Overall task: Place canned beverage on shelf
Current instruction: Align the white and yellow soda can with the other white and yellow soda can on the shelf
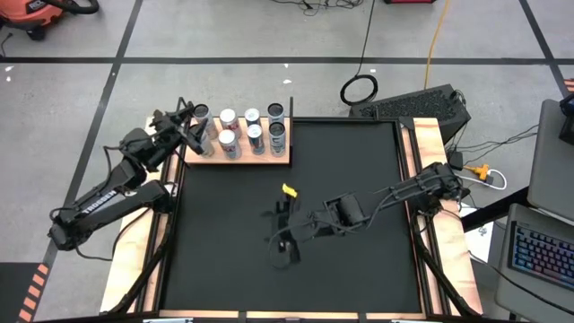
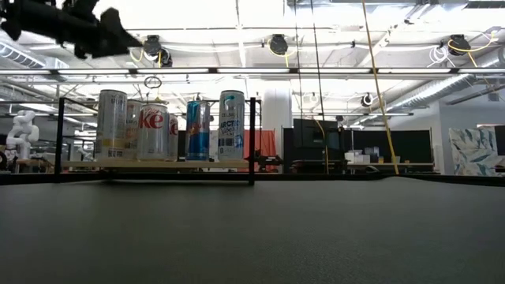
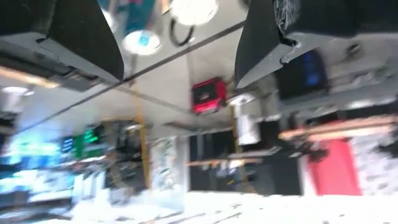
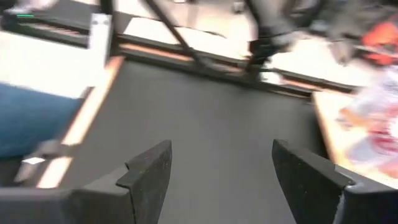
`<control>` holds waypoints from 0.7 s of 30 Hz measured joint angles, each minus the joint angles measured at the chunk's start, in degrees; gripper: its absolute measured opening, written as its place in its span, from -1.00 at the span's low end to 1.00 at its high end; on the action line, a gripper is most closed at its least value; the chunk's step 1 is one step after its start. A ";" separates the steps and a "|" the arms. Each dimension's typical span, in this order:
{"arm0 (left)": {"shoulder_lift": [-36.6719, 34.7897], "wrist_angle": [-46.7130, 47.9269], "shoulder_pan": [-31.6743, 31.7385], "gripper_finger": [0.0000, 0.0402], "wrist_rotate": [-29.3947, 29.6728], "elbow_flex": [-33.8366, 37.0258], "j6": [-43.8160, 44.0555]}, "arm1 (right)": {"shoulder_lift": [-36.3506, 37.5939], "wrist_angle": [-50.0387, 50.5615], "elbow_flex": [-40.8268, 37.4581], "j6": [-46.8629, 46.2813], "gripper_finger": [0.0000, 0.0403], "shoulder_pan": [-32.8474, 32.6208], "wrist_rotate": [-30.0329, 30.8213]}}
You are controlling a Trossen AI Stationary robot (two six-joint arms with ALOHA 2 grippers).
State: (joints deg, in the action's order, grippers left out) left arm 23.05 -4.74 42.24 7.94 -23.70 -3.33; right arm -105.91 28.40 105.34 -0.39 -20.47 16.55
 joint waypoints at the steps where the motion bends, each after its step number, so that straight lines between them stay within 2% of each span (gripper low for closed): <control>1: 0.02 -0.01 0.00 0.54 -1.57 -0.77 0.02 | 0.00 -0.24 0.00 0.32 0.28 0.57 1.81; 4: -0.03 3.05 0.00 0.54 -8.45 -4.31 0.04 | 0.00 -2.33 0.00 1.07 0.28 3.01 6.90; 6: -0.03 8.38 0.00 0.54 -12.28 -7.11 0.00 | 0.00 -4.27 0.00 1.33 0.28 5.07 8.77; 9: 0.01 17.08 0.00 0.54 -13.24 -10.63 0.10 | 0.00 -6.78 0.00 2.38 0.28 8.64 8.92; 12: -0.74 23.97 0.00 0.54 -11.34 -13.04 1.50 | 0.00 -11.02 0.00 3.04 0.28 12.42 8.51; 18: -3.90 33.24 0.00 0.53 -4.64 -16.55 1.58 | -0.01 -17.85 -0.02 2.18 0.28 20.99 -4.34; 21: -4.81 39.67 0.01 0.53 -4.60 -18.15 3.74 | -0.74 -21.91 0.02 1.97 0.28 24.26 -6.22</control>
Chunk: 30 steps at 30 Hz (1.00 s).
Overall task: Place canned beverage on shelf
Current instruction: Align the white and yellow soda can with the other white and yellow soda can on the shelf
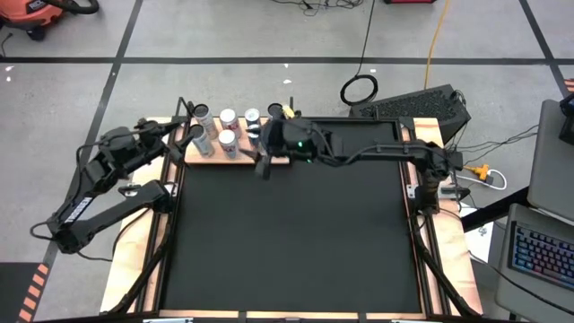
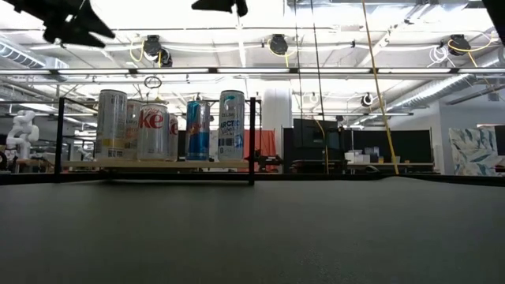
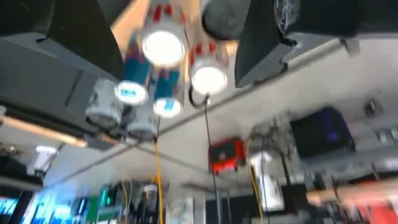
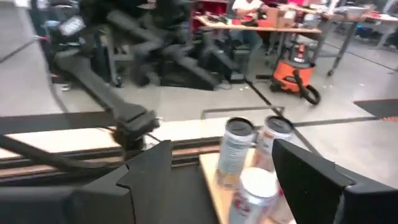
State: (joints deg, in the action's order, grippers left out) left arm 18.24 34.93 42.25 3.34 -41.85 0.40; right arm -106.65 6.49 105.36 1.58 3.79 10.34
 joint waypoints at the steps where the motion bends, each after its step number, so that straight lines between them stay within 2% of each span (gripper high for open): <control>1: -0.10 1.92 -0.01 0.53 0.14 -0.28 0.70 | -0.37 -0.56 0.00 0.01 0.28 0.99 -0.04; 4: -0.17 6.20 0.00 0.53 2.43 -0.28 0.75 | -2.36 -3.90 -0.02 0.03 0.28 3.59 -1.14; 10: -0.13 11.24 -0.01 0.53 5.19 -0.04 -0.97 | -7.15 -11.69 -0.05 6.01 0.28 7.00 -12.23; 14: -0.11 14.90 0.01 0.53 7.00 -0.02 -1.27 | -10.45 -16.40 -0.07 7.96 0.28 9.29 -14.44; 18: -0.10 15.21 -0.01 0.53 7.42 -0.04 -0.81 | -14.13 -22.31 -0.07 5.89 0.28 11.57 -17.36; 26: 1.72 15.59 0.00 0.53 7.09 -0.04 11.32 | -20.10 -32.43 -0.09 -1.33 0.28 14.42 -22.87; 30: 3.38 15.57 0.01 0.53 4.11 -0.04 15.63 | -21.60 -32.36 2.08 -0.72 0.28 14.47 -23.90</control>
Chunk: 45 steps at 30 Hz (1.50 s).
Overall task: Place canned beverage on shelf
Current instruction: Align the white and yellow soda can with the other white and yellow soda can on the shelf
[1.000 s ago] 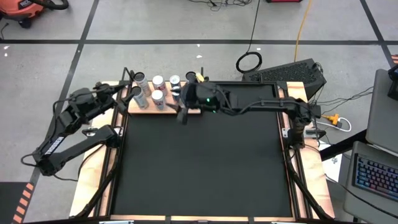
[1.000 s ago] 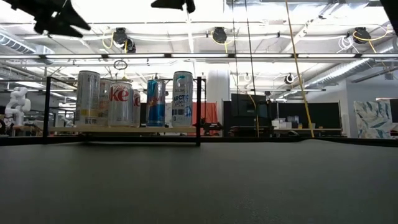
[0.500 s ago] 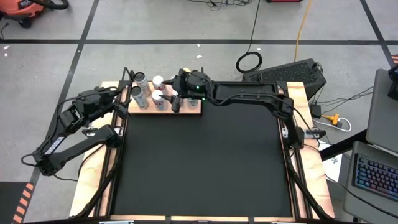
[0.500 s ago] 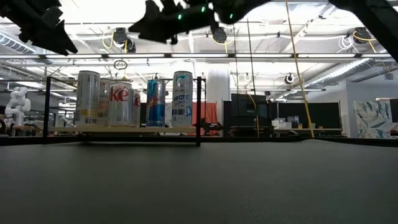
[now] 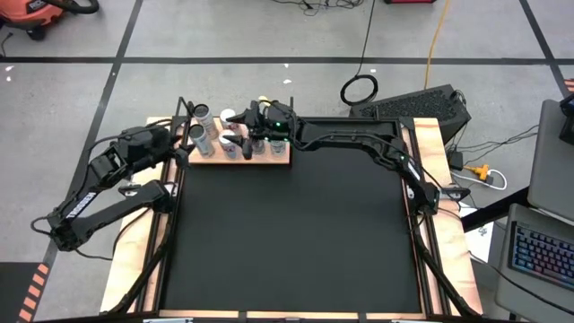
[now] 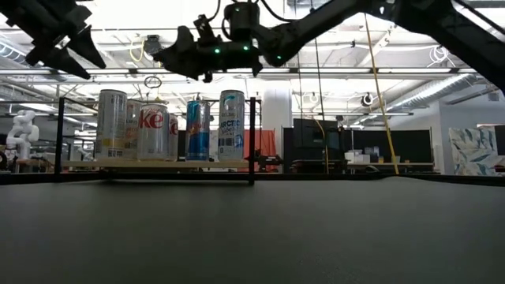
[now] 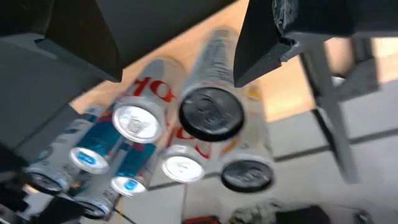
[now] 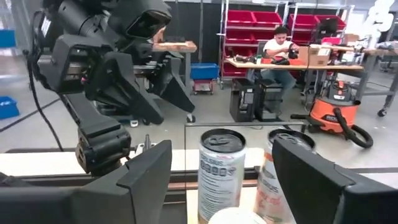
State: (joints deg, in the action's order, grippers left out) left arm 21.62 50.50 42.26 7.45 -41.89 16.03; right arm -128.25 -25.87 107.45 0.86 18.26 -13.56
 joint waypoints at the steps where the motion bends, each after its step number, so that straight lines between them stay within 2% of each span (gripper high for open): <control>1: 0.36 -0.20 -0.02 0.53 -1.04 0.00 0.17 | -0.70 1.74 1.92 0.44 0.28 -0.03 -0.10; 7: 0.57 -6.94 0.00 0.53 -6.46 -1.19 0.24 | -6.47 18.99 19.52 4.12 0.28 0.21 -0.17; 10: 0.55 -10.05 0.00 0.53 -9.21 -1.94 0.26 | -8.47 22.23 23.48 6.09 0.28 0.38 -0.32; 14: 0.55 -15.49 0.00 0.53 -13.10 -2.05 0.22 | -9.12 23.08 24.12 6.70 0.28 0.70 -4.51; 18: 0.57 -19.33 0.00 0.53 -15.11 -2.06 0.19 | -9.53 22.93 24.10 7.39 0.28 1.05 -4.68; 30: 0.60 -17.56 -0.02 0.53 -14.68 -2.10 0.13 | -10.11 24.55 24.10 7.59 0.28 0.49 -4.81; 32: 0.84 -14.47 -0.02 0.53 -12.95 -2.10 -0.82 | -10.25 24.87 24.06 7.57 0.28 0.42 -4.79; 37: 1.99 -8.09 0.02 0.53 -0.50 -2.10 -4.57 | -7.60 28.79 24.06 10.11 0.28 0.42 -4.72; 45: 8.34 -8.94 -0.01 0.53 2.47 -0.76 -1.45 | -4.09 31.49 24.06 10.82 0.28 0.86 -4.70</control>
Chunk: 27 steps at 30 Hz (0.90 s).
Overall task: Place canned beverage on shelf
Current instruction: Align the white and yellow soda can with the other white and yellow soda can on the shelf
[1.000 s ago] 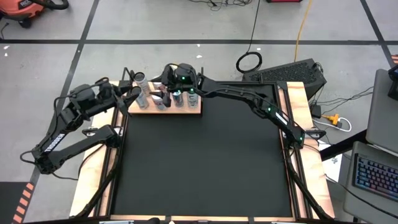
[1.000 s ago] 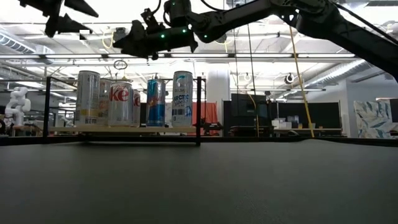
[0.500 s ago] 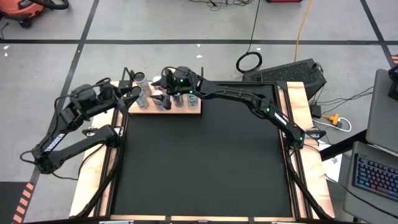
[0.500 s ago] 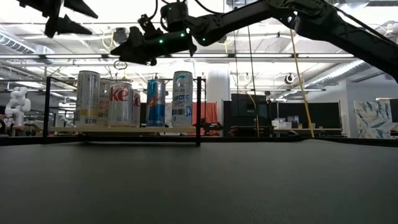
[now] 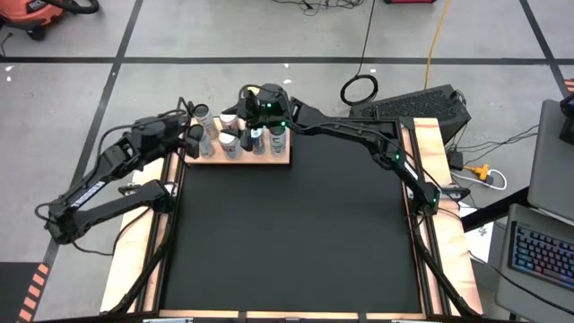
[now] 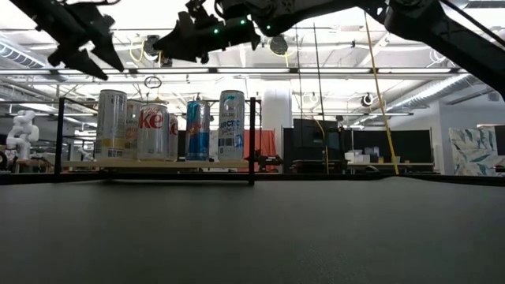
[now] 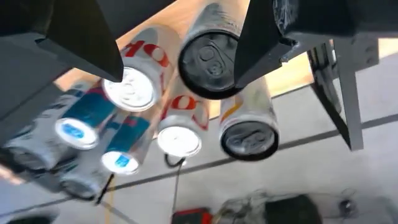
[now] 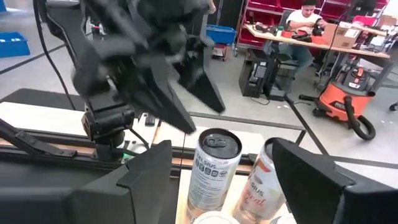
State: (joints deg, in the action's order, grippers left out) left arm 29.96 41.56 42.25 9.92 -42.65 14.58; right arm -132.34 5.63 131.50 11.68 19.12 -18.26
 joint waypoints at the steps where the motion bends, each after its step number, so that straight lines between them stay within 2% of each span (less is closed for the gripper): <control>1: 0.99 -0.17 0.00 0.53 0.67 0.08 0.10 | 0.44 0.41 0.00 0.03 0.28 0.06 0.00; 5: 4.48 -0.30 0.01 0.53 5.03 0.08 1.55 | 1.99 4.10 0.00 2.46 0.28 0.21 0.02; 16: 9.64 -0.71 0.00 0.53 5.28 0.11 2.92 | 2.65 7.57 0.00 3.48 0.28 0.87 0.14; 27: 12.58 -0.98 -0.01 0.53 6.09 0.04 -0.45 | 2.65 8.15 0.00 3.06 0.28 0.82 0.13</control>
State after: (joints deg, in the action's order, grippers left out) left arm 42.54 40.58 42.24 16.01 -42.61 14.13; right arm -129.69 13.78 131.50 14.74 19.94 -18.13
